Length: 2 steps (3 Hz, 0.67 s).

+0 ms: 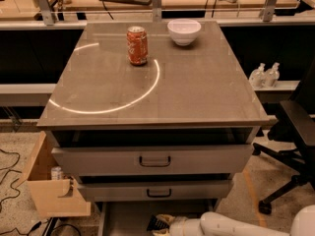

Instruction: Pick rxbar blueberry from bottom drawer and place on counter

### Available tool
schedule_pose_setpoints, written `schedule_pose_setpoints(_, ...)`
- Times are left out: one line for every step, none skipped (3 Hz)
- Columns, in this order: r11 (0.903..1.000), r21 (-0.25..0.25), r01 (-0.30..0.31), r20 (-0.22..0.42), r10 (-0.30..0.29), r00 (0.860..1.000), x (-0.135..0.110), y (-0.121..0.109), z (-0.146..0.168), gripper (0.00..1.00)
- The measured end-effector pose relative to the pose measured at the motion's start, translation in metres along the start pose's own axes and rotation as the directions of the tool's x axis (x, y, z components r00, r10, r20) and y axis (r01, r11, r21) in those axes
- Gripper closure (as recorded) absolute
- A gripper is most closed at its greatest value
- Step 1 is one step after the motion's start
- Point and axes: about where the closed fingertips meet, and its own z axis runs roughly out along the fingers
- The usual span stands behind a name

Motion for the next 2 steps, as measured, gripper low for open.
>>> schedule_pose_setpoints(0.9985, -0.046, 0.029, 0.043, -0.027, 0.999, -0.009, -0.004, -0.046, 1.00)
schedule_pose_setpoints(0.9967, -0.064, 0.050, 0.061, -0.046, 0.997, -0.021, -0.002, -0.090, 1.00)
